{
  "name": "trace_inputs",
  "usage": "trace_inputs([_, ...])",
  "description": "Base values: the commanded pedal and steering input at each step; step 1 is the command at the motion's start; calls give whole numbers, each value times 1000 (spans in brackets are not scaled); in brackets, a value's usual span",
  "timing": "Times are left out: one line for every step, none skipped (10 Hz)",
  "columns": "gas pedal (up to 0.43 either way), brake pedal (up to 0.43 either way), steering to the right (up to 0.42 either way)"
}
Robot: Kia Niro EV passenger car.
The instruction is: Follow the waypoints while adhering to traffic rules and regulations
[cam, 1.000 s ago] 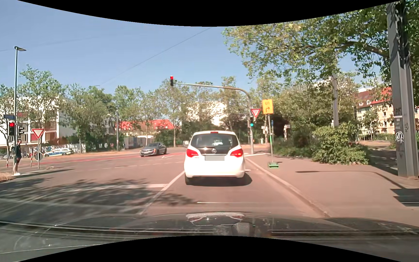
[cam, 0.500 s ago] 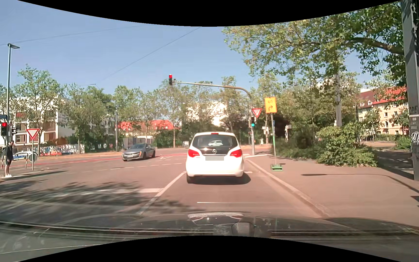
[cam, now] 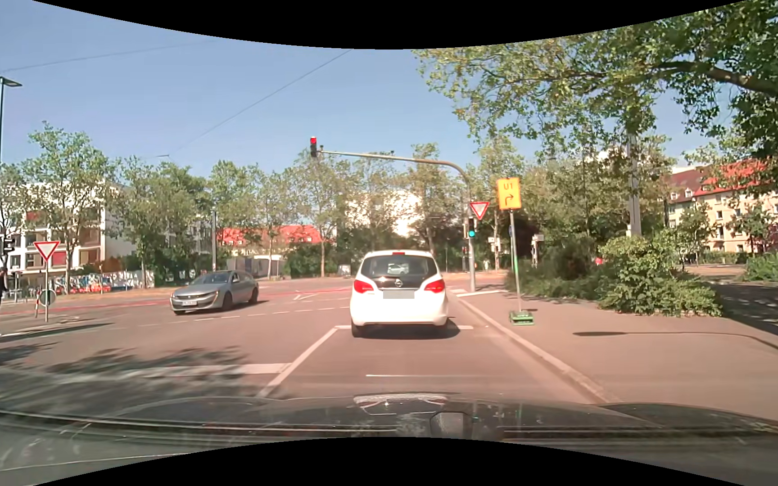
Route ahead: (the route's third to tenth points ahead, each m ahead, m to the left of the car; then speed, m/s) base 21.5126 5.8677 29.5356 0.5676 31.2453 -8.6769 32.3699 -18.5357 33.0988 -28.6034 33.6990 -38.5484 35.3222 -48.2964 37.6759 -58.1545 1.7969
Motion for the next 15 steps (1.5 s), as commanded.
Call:
trace_inputs([299,0,-8])
trace_inputs([299,0,-8])
trace_inputs([299,0,-8])
trace_inputs([299,0,-8])
trace_inputs([268,0,-8])
trace_inputs([260,0,-8])
trace_inputs([220,0,-8])
trace_inputs([157,0,-9])
trace_inputs([157,0,-11])
trace_inputs([157,0,-13])
trace_inputs([157,0,-14])
trace_inputs([138,0,-14])
trace_inputs([110,0,-14])
trace_inputs([67,0,-14])
trace_inputs([28,0,-15])
